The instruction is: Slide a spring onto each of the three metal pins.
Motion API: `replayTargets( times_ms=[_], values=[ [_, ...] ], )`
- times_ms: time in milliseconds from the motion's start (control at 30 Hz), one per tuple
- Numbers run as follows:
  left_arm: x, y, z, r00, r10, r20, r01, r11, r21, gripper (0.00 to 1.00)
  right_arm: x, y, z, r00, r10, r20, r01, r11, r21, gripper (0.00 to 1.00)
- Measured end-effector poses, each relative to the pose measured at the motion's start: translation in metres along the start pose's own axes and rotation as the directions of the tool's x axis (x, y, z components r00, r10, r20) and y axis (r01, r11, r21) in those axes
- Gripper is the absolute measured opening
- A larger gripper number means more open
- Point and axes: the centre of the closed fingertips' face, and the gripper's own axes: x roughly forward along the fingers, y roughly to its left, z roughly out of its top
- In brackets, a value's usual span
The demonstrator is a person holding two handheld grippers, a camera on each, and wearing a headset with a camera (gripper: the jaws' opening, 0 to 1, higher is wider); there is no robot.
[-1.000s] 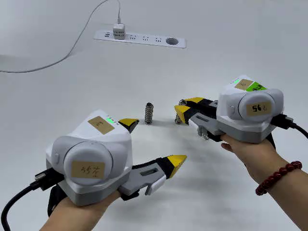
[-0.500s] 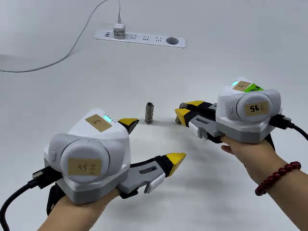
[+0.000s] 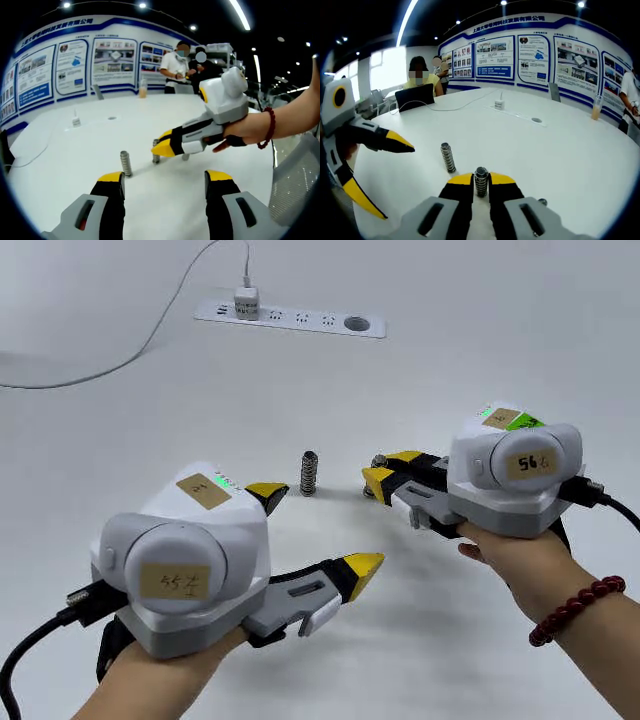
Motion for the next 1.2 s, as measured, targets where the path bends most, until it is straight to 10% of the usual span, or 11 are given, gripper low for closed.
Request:
replayTargets(
  times_ms=[1200],
  values=[
    [0.027, -0.029, 0.014, 0.9978, -0.062, -0.024, 0.065, 0.984, 0.168, 0.51, -0.080, -0.028, 0.021, 0.9948, -0.080, 0.064, 0.071, 0.989, 0.126, 0.45]
  ],
)
